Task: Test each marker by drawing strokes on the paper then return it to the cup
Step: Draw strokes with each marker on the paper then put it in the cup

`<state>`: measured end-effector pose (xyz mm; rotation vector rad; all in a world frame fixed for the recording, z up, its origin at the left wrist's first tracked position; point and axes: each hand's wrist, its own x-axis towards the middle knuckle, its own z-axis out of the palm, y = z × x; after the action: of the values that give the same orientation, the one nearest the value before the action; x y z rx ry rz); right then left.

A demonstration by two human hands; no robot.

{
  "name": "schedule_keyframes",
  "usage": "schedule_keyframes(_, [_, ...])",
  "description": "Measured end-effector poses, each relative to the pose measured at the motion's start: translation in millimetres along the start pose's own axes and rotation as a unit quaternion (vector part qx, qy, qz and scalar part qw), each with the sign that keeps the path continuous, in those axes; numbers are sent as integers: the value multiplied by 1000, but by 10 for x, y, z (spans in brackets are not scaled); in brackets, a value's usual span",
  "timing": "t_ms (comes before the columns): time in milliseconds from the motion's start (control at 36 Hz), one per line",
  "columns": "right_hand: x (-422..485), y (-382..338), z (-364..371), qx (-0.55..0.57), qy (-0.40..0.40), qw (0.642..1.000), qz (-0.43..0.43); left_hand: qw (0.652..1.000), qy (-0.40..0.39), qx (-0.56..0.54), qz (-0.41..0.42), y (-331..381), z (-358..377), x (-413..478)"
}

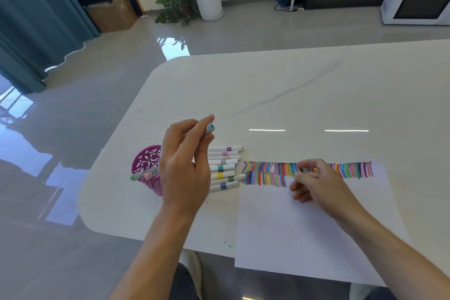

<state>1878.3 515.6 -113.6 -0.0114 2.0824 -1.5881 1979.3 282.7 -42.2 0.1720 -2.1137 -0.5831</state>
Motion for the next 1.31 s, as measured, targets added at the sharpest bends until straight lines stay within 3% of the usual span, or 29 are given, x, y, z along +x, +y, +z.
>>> schedule_keyframes(111, [-5,2,10,-7,-1,1000,-3,1000,22,19,-4,-87,-116,34])
schedule_keyframes(278, [-10,4,2,-9,-3,1000,-4,995,30,51,-75,-181,-299,97])
schedule_keyframes(583, [7,4,30,-9,11,1000,-4,969,-59,130,-202,-392,-452,44])
schedule_keyframes(861, [4,9,37,-29,13,999,-14,938,-130,179,-265,-489,-440,-19])
schedule_keyframes(1111, [7,26,33,-38,6,999,-13,944,-132,186,-236,-430,-405,-19])
schedule_keyframes(1306, [0,25,29,-42,4,999,-13,969,-133,157,-134,-286,-301,-27])
